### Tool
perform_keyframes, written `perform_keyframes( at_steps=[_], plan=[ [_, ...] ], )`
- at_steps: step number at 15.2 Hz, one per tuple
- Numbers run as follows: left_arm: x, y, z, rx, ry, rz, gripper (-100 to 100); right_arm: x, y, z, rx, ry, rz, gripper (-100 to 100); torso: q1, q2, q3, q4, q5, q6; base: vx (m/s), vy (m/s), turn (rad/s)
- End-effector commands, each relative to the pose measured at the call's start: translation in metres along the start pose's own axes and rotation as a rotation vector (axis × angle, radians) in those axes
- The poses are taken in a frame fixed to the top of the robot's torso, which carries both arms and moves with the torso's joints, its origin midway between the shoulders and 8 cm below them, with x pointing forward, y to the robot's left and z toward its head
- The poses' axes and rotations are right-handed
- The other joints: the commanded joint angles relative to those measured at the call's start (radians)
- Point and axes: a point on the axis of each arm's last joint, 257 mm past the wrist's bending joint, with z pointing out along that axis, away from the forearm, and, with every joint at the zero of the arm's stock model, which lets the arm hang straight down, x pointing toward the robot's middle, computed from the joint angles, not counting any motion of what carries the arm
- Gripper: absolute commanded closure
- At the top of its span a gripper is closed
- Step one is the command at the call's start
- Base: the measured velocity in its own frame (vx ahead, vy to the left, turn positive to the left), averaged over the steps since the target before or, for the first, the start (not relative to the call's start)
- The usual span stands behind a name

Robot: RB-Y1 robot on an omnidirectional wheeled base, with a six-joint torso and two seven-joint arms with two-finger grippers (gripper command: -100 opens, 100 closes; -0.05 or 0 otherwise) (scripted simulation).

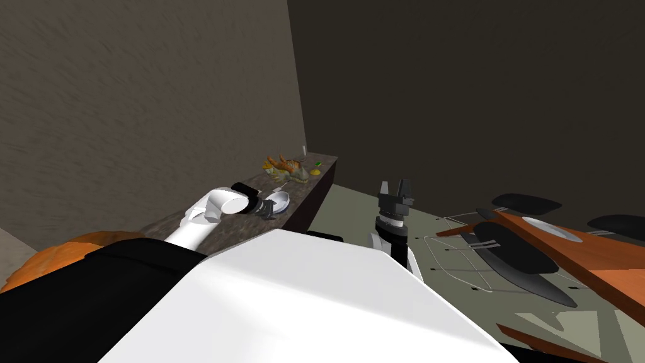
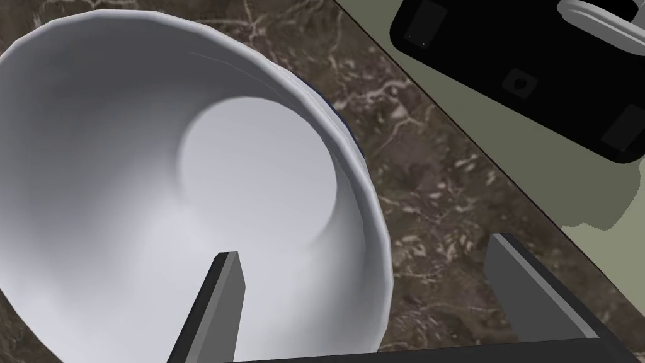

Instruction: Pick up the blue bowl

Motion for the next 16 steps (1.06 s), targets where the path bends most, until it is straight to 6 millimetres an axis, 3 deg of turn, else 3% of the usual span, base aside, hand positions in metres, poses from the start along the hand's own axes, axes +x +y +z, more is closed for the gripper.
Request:
perform_keyframes(
  at_steps=[1,5,6,7,11,14,16],
  plan=[
    [-0.003,-0.003,0.007,0.003,0.001,-0.004,-100,0.000,0.000,0.000,0.000,0.000,0.000,0,0.000,0.000,0.000,0.000,0.000,0.000,-0.013,-0.019,-0.050],
    [-0.010,-0.008,0.022,0.007,-0.002,-0.013,-100,0.000,0.000,0.000,0.000,0.000,0.000,0,-0.001,0.003,0.002,0.001,0.000,0.000,-0.026,-0.026,-0.043],
    [-0.007,-0.006,0.018,0.005,-0.001,-0.011,-100,0.000,0.000,0.000,0.000,0.000,0.000,0,-0.002,0.003,0.002,0.001,0.000,0.000,-0.014,-0.017,-0.011],
    [-0.007,-0.007,0.018,0.006,-0.001,-0.011,100,0.000,0.000,0.000,0.000,0.000,0.000,0,-0.001,0.003,0.002,0.001,0.000,0.000,-0.005,-0.006,0.001],
    [-0.008,-0.007,0.018,0.007,-0.001,-0.016,100,0.000,0.000,0.000,0.000,0.000,0.000,0,0.001,0.001,0.001,0.000,0.000,0.002,-0.001,-0.001,0.007],
    [-0.001,-0.001,0.003,0.002,0.001,0.000,100,0.000,0.000,0.000,0.000,0.000,0.000,0,0.002,0.000,0.000,0.001,0.000,0.001,0.022,0.026,0.049],
    [0.001,-0.002,0.004,0.003,0.003,0.001,100,0.000,0.000,0.000,0.000,0.000,0.000,0,0.002,0.000,0.000,0.001,-0.001,0.001,0.021,0.026,0.022]
  ],
)
